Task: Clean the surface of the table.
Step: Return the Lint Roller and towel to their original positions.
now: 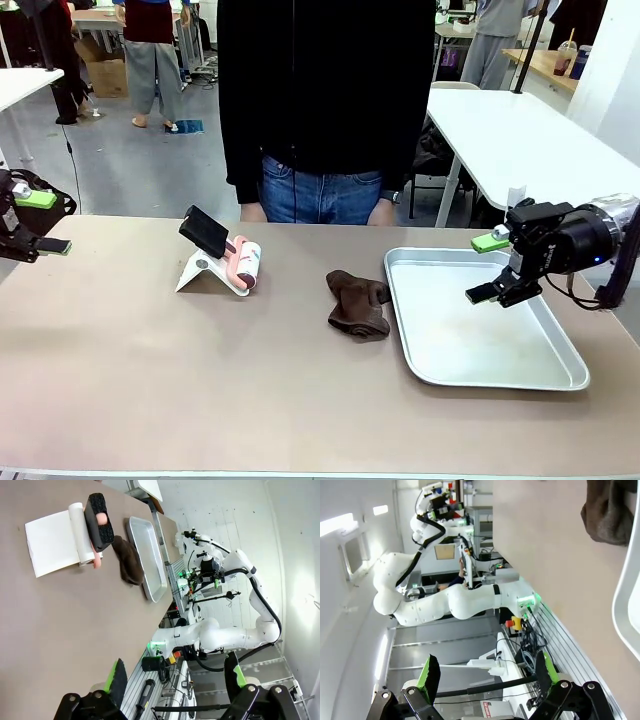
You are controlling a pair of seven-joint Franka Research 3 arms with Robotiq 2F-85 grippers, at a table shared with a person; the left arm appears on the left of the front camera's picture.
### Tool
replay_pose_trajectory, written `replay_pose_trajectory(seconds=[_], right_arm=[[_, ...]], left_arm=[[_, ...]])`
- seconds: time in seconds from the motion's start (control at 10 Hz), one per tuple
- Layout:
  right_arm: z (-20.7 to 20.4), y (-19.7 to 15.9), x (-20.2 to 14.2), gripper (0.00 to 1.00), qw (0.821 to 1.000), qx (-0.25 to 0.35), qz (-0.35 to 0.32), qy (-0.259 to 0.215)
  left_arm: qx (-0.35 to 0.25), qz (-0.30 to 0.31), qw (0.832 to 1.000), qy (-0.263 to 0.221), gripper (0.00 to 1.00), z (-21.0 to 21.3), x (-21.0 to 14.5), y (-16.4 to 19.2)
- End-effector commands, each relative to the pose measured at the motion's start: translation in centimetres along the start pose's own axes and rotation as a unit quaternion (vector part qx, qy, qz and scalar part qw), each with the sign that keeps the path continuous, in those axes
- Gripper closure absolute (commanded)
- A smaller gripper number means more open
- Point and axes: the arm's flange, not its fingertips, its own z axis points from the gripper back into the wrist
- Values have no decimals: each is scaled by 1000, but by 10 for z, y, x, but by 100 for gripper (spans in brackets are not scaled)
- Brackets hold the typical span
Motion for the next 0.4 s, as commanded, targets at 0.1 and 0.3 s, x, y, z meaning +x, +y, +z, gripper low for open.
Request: replay_pose_trajectory(seconds=[0.1,0.3], right_arm=[[1,4,-1,0,1000,-10,-10,-2],[1,4,-1,0,1000,-10,-10,-2]], left_arm=[[-7,-9,1000,-3,0,-2,-5,-2],[-7,-9,1000,-3,0,-2,-5,-2]])
